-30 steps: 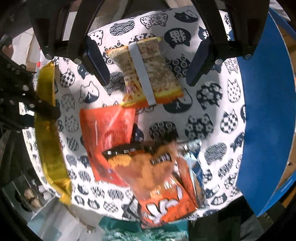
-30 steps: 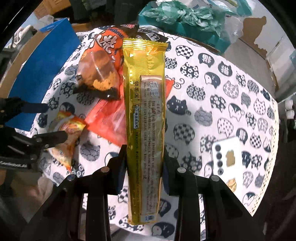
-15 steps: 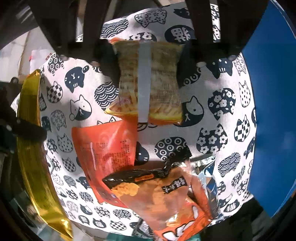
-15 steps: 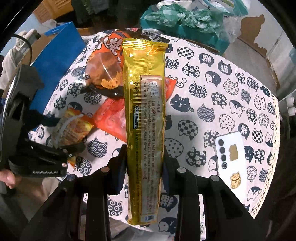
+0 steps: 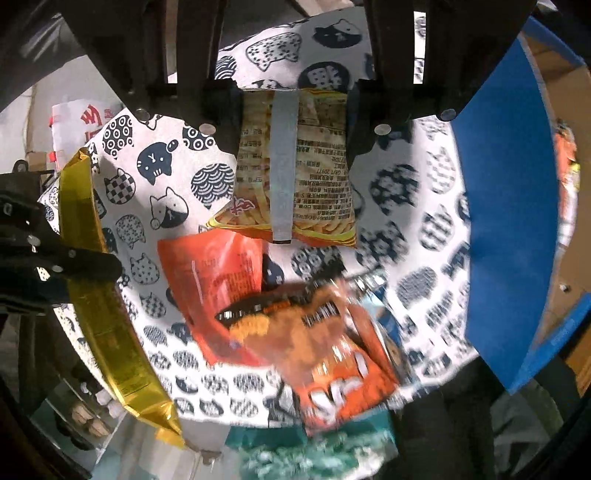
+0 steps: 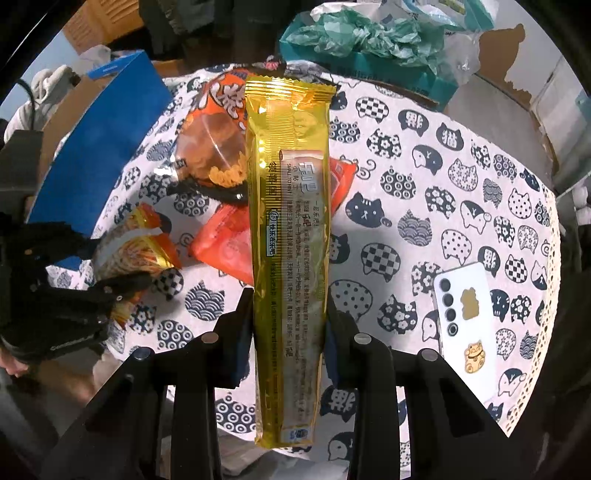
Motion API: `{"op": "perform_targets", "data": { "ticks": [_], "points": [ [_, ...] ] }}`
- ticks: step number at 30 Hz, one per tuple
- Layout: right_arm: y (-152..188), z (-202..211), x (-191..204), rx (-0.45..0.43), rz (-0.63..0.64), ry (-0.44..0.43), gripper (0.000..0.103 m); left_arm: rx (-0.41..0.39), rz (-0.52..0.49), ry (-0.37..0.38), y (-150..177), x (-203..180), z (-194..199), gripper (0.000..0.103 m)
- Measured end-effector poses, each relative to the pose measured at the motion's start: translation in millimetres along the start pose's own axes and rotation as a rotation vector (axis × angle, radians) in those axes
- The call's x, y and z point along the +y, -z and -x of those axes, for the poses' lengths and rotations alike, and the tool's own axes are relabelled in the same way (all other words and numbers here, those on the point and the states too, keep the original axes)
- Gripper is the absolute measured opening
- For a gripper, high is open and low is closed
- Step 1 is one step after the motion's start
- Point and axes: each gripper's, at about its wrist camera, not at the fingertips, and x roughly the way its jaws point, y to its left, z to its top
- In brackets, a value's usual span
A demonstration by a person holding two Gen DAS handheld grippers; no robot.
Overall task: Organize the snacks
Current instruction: 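Carry both held snacks over the box and open both tools inside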
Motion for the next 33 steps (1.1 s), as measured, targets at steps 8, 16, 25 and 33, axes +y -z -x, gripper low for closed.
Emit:
{"op": "perform_targets", "data": {
  "ticks": [8,16,25,33],
  "points": [
    [-16.8,24.7,5.5,-0.049,-0.021,-0.026,0.032,-0.106,-0.005,-0.031,2.1,29.8,48.8,0.043],
    [-42.3,49.0,30.7,-0.092,-0.004,-0.062,0.032,-0.201,0.011,-0.066,-5.1,54.5,77.9,0.043],
    [-76.1,62.7,68.7,-0.128,0.001,-0.142,0.032,-0.267,0.091,-0.084,1.1,105.4,104.7,0.043],
    [-110.5,56.5,128.0,-0.116,0.073,-0.196,0.032,-0.299,0.164,-0.112,12.5,155.6,117.2,0.043]
  ]
}}
